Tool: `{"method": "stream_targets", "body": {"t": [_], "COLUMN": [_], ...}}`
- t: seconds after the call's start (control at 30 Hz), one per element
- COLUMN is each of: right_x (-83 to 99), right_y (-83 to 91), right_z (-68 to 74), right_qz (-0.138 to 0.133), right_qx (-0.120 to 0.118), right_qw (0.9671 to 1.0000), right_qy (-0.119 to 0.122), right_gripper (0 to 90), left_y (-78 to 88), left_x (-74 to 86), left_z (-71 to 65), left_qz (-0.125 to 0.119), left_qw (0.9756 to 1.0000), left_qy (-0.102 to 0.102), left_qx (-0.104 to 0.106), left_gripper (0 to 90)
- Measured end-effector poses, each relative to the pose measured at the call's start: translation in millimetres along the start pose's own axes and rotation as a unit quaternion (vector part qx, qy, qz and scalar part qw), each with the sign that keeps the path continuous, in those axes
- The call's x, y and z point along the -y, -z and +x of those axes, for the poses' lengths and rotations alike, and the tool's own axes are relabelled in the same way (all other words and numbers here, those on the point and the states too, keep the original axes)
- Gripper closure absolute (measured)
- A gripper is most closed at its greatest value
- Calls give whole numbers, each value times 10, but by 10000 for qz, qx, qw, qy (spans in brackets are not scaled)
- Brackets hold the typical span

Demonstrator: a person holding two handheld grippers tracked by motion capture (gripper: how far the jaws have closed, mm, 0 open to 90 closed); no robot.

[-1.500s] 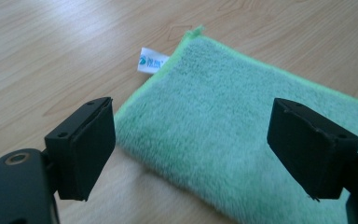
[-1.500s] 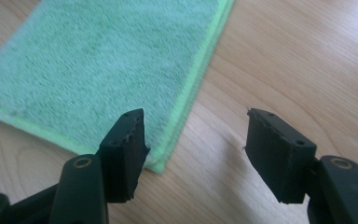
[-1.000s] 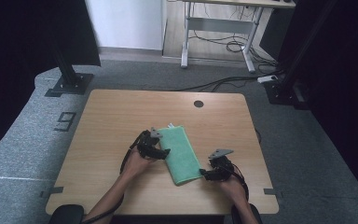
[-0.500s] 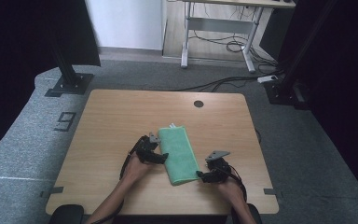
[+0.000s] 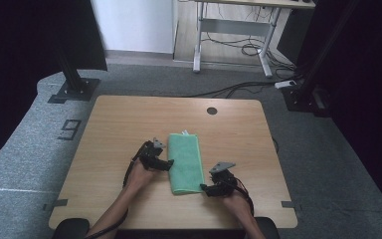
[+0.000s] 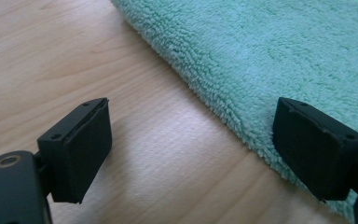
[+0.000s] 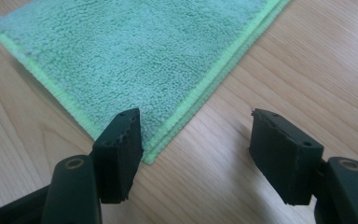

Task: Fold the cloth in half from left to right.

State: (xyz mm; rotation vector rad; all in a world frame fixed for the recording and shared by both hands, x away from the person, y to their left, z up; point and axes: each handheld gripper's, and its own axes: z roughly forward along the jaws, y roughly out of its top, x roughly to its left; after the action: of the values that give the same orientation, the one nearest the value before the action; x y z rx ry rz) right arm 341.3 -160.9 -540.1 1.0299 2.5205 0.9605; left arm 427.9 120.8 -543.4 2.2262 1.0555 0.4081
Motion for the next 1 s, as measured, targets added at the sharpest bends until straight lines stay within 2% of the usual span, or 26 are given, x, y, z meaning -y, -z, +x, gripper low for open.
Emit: {"method": "stream_targets", "body": {"t": [0.2,0.43,0.73,1.0], "right_x": [-77,-172,-267,-280], "right_y": [-78,-176,-273,-285], "right_z": [73,151,162,155], "right_qz": [-40,-112,-155,-160], "right_qx": [-53,-80,-123,-111], "right_qw": [10000,9998,9997,9998], "right_qy": [39,123,107,90], "right_gripper": [339,338,330,329], "left_y": [-16,-14,-34,-30], "left_x": [5,8,-37,-44], "left_z": [153,278,370,380], "left_qz": [-7,13,77,89], "left_qw": [9998,9995,9991,9993], "left_qy": [179,280,317,295], "left_qx": [-35,-110,-262,-207], "left_gripper": [99,92,81,97]}}
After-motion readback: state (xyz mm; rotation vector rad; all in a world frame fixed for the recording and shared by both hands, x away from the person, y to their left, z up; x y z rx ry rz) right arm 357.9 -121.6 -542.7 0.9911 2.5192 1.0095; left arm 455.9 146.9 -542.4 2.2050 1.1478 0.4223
